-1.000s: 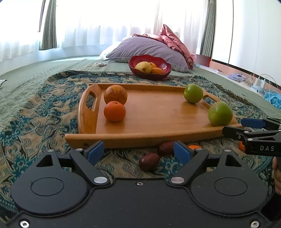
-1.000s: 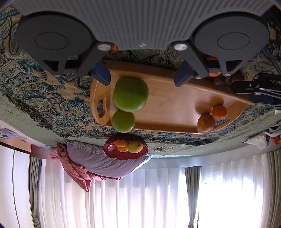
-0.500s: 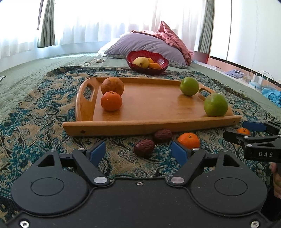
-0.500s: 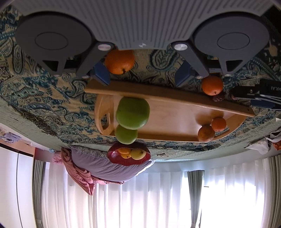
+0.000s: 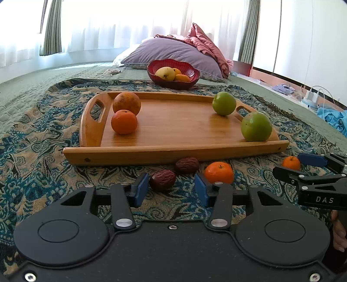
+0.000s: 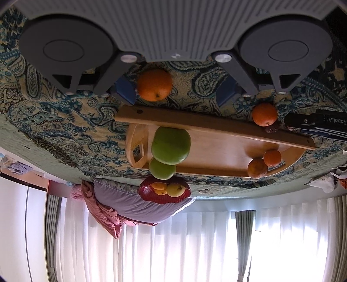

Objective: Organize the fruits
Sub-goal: 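Grasp a dark date with left gripper while right gripper grasps a small mandarin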

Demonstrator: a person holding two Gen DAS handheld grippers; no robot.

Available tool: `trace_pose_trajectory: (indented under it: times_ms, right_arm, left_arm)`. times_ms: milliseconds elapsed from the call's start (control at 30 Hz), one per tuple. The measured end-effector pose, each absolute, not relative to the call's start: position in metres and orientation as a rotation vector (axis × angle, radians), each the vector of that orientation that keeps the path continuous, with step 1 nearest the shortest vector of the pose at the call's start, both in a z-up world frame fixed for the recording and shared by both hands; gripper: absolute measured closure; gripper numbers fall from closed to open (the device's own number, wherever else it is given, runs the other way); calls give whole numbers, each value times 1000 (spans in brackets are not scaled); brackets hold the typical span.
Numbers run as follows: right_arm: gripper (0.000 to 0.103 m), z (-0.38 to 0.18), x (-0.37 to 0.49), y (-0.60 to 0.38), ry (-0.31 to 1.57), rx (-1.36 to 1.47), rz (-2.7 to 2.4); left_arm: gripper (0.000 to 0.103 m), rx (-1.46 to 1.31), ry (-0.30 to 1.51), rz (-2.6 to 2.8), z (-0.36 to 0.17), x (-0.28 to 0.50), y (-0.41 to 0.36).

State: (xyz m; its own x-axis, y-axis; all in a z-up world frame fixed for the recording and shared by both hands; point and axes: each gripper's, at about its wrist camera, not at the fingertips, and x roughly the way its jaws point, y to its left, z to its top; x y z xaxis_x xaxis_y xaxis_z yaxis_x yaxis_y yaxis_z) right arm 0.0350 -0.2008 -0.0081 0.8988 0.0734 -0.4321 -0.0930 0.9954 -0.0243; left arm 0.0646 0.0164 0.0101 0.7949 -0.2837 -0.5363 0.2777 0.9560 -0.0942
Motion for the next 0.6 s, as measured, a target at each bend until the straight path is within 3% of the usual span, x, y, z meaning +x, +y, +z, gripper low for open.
trace_pose_trajectory:
  times_ms: [267, 433, 600]
  right_arm:
    - [13, -11, 30, -209, 454, -27, 70]
    - [14, -11, 29, -210, 451, -14, 80]
    - [22, -11, 29, -208, 439, -20, 75]
  left_arm:
    - [72, -9, 581, -280, 8, 68, 17]
    - [74, -11, 577, -275, 8, 69, 17]
    - [74, -14, 578, -271, 8, 70, 18]
